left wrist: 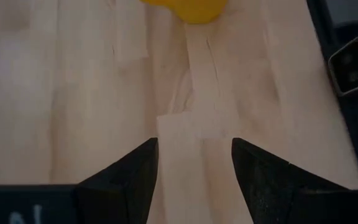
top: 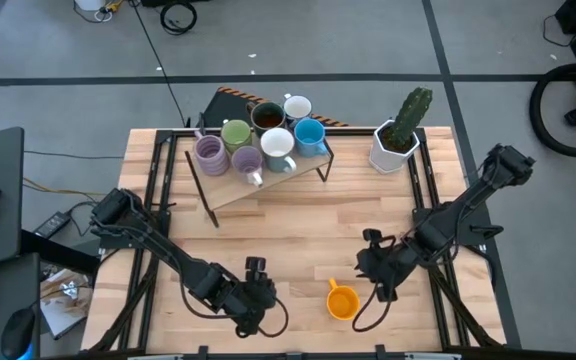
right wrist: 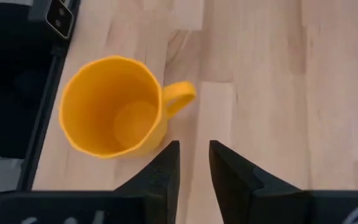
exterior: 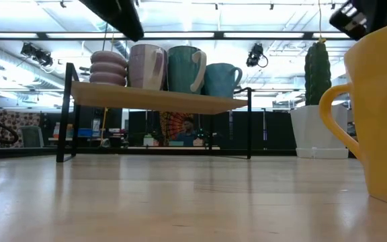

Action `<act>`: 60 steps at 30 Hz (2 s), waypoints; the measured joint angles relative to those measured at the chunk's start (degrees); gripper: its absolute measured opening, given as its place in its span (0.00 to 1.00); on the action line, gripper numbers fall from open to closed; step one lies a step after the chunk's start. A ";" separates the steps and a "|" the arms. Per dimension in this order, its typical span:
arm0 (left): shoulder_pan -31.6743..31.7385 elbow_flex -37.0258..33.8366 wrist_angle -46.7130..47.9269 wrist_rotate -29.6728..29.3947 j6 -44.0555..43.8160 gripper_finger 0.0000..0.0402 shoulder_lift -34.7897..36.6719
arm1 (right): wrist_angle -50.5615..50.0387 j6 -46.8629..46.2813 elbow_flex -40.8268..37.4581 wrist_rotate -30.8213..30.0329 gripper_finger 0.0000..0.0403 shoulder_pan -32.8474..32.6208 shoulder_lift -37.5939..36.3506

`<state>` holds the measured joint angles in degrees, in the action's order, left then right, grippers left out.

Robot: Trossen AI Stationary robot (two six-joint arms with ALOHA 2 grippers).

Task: Place coffee mugs
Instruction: Put the yellow mug on the shelf

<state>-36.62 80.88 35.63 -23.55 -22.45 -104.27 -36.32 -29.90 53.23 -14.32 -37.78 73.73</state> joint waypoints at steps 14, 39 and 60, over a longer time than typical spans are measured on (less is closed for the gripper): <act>-0.50 0.00 -0.89 -0.09 9.36 0.52 0.00 | -2.17 -10.48 0.15 0.75 0.29 -4.13 4.70; 2.79 0.00 -3.07 7.35 7.55 0.52 0.00 | -2.89 -4.59 3.04 6.67 0.31 -2.82 9.19; 2.75 0.07 2.48 6.98 6.25 0.52 4.74 | 11.50 -21.80 3.00 6.19 0.31 -5.69 22.71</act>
<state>-33.87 80.95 38.10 -16.57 -16.20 -99.53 -24.82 -51.70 56.23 -8.13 -43.47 96.44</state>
